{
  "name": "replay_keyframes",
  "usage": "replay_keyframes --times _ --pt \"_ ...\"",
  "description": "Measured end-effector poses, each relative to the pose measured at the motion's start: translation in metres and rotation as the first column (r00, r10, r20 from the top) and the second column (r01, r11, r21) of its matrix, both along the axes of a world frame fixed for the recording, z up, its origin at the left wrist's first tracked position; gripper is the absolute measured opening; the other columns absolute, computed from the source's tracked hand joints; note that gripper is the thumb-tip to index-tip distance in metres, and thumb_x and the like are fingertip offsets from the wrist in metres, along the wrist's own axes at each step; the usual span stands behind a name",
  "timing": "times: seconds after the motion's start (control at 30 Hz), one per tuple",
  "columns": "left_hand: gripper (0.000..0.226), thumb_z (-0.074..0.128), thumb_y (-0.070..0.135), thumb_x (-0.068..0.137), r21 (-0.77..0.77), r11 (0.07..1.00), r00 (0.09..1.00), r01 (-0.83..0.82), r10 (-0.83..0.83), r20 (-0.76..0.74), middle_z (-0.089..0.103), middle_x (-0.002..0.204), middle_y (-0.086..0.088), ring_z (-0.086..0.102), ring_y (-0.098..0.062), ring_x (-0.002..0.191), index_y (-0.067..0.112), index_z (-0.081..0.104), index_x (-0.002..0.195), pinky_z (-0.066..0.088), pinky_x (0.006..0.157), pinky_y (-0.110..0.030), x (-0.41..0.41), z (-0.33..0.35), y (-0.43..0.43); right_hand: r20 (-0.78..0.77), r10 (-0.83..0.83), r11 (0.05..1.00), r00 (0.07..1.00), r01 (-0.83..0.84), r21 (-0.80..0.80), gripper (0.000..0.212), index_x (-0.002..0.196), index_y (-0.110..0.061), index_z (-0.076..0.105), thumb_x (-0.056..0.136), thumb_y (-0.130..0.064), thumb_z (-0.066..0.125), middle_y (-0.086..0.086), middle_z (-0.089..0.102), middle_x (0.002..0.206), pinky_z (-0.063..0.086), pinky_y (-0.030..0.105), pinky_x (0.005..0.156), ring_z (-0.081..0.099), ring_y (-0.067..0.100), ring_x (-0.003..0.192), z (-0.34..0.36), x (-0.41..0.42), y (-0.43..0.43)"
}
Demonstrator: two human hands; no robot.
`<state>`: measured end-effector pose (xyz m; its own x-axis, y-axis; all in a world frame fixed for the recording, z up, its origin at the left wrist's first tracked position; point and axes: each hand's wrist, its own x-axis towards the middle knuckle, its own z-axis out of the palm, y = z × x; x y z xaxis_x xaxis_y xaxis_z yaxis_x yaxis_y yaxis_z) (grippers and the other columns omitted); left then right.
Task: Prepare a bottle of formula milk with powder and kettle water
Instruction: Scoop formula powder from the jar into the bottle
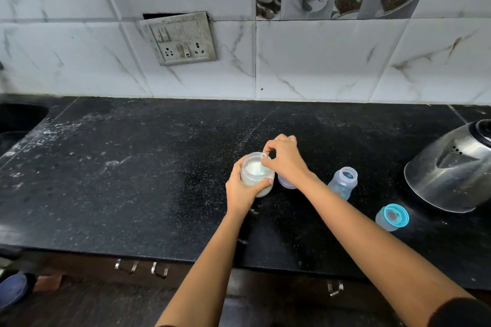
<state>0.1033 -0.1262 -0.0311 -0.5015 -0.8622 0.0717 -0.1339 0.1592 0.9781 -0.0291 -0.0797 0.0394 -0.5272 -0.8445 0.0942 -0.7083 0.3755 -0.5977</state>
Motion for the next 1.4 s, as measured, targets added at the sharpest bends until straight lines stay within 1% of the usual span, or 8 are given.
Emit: replay_keyframes --times 0.1,0.23,0.37,0.6,0.87,1.1,1.2,1.4 --pt "0.073 0.089 0.030 0.060 -0.003 1.000 1.000 0.002 -0.002 -0.017 0.060 0.120 0.020 0.055 0.002 0.111 0.036 0.054 0.123 0.049 0.094 -0.028 0.000 -0.001 0.000 0.008 0.029 0.999 1.000 -0.029 -0.031 0.008 0.079 -0.022 0.064 0.081 -0.015 0.067 -0.003 0.057 0.086 0.037 0.023 0.073 0.044 0.014 0.091 0.003 -0.005 0.006" --pt "0.072 0.089 0.028 0.060 -0.001 1.000 1.000 0.001 -0.001 -0.028 0.060 0.119 0.020 0.056 0.002 0.110 0.035 0.054 0.123 0.049 0.093 -0.027 -0.001 -0.001 0.001 0.053 0.014 0.997 0.998 -0.009 -0.079 0.009 0.077 -0.024 0.067 0.080 -0.015 0.069 -0.007 0.064 0.074 0.051 0.030 0.070 0.059 0.011 0.077 0.002 -0.002 0.009" --pt "0.072 0.090 0.025 0.061 0.006 1.000 1.000 -0.002 0.002 -0.021 0.060 0.119 0.020 0.056 0.003 0.110 0.035 0.054 0.123 0.048 0.091 -0.023 -0.001 -0.002 0.000 0.049 0.026 0.997 0.998 -0.022 -0.068 0.007 0.081 -0.021 0.067 0.082 -0.014 0.069 -0.006 0.063 0.075 0.054 0.036 0.073 0.059 0.011 0.073 0.001 0.002 0.011" --pt "0.072 0.089 0.027 0.061 0.005 1.000 1.000 0.004 -0.004 -0.016 0.060 0.120 0.020 0.055 0.001 0.111 0.038 0.053 0.123 0.050 0.093 -0.028 0.000 -0.002 -0.001 -0.014 0.033 0.998 0.999 -0.034 -0.055 0.016 0.092 -0.024 0.068 0.085 -0.011 0.062 -0.008 0.061 0.073 0.050 0.028 0.063 0.054 0.006 0.064 0.009 0.002 0.014" --pt "0.074 0.088 0.031 0.060 0.015 1.000 1.000 0.004 -0.004 0.011 0.059 0.120 0.022 0.054 0.003 0.110 0.040 0.051 0.124 0.049 0.095 -0.030 0.001 -0.003 -0.001 0.140 0.017 0.999 0.990 -0.023 0.045 0.008 0.076 -0.017 0.071 0.081 -0.012 0.071 -0.006 0.064 0.075 0.051 0.026 0.069 0.061 0.007 0.071 0.019 -0.001 0.014" --pt "0.075 0.089 0.030 0.059 0.011 1.000 1.000 0.007 -0.007 0.008 0.059 0.120 0.022 0.055 0.002 0.111 0.040 0.052 0.124 0.049 0.094 -0.029 0.001 -0.003 -0.001 -0.135 0.069 0.979 0.988 -0.041 0.201 0.017 0.094 -0.010 0.070 0.091 -0.007 0.054 0.006 0.065 0.100 0.054 0.038 0.077 0.063 0.022 0.086 0.012 0.008 0.003" --pt "0.075 0.090 0.029 0.058 0.018 1.000 1.000 0.005 -0.005 0.003 0.061 0.119 0.021 0.056 0.001 0.110 0.041 0.053 0.122 0.049 0.091 -0.026 0.001 -0.002 -0.001 -0.142 0.112 0.952 0.983 -0.065 0.299 0.024 0.111 -0.013 0.068 0.091 -0.009 0.054 0.007 0.064 0.111 0.054 0.037 0.080 0.063 0.024 0.093 0.009 0.014 -0.006" --pt "0.072 0.089 0.028 0.060 0.033 0.999 1.000 0.019 -0.019 0.000 0.062 0.117 0.022 0.057 0.002 0.109 0.043 0.054 0.121 0.050 0.092 -0.025 0.002 0.001 0.000 0.011 0.082 0.985 0.997 -0.083 0.150 0.019 0.100 -0.016 0.076 0.090 -0.009 0.061 0.005 0.071 0.103 0.054 0.036 0.083 0.066 0.020 0.094 -0.001 0.020 -0.005"
